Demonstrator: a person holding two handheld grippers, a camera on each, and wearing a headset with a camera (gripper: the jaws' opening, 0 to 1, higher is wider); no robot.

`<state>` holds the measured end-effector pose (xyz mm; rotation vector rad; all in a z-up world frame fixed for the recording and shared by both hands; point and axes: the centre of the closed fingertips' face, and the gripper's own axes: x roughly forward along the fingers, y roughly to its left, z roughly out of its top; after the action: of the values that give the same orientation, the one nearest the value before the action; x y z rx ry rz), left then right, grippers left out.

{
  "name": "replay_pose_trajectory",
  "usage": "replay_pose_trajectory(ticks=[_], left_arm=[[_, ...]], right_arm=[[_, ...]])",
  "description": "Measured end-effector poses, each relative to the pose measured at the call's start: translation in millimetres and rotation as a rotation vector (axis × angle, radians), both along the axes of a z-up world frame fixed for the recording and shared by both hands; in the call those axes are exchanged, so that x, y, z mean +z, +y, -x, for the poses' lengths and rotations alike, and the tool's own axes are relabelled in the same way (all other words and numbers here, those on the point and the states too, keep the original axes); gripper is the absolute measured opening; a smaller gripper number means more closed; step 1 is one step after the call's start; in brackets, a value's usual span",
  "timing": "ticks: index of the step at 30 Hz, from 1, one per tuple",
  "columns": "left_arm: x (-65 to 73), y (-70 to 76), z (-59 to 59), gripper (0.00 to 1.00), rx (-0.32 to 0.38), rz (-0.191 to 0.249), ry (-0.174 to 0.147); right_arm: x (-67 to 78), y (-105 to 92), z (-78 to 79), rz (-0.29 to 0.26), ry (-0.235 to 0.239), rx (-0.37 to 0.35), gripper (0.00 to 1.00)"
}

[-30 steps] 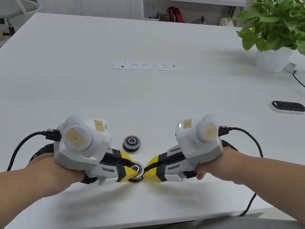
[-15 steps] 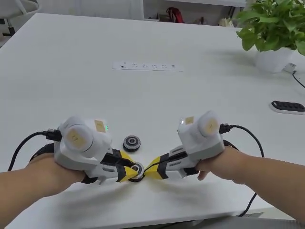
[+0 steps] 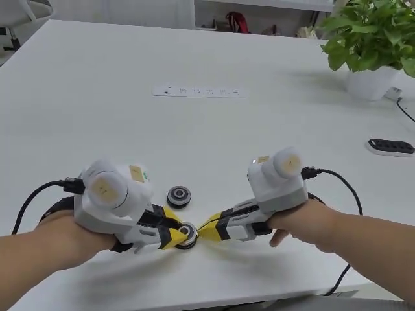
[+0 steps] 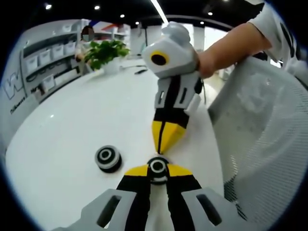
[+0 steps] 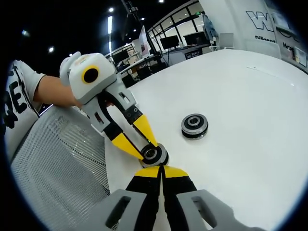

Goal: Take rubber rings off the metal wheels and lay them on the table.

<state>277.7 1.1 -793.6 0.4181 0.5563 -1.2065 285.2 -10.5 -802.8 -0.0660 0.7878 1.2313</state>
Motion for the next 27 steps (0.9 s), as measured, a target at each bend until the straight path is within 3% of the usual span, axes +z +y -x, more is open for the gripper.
replay_pose_trajectory(ticks=[2,4,27], left_arm=[[0.0,-0.3,0.2,0.12,0.001,-0.005,-0.002],[-0.2,-0.3,-0.5,0.12,0.005,-0.007,-0.004],[-0.4,-0.4,-0.9,0.12,0.03,-0.036,-0.015]], right_arm=[[7.6,3.9,-3.5,-0.049,0.018,-0.033,0.0],[5.1,2.4,-3.7,-0.026,0.012,-0.028,0.0],[10.6,10.7,2.0,-0.043,0.007,-0.007,0.0]])
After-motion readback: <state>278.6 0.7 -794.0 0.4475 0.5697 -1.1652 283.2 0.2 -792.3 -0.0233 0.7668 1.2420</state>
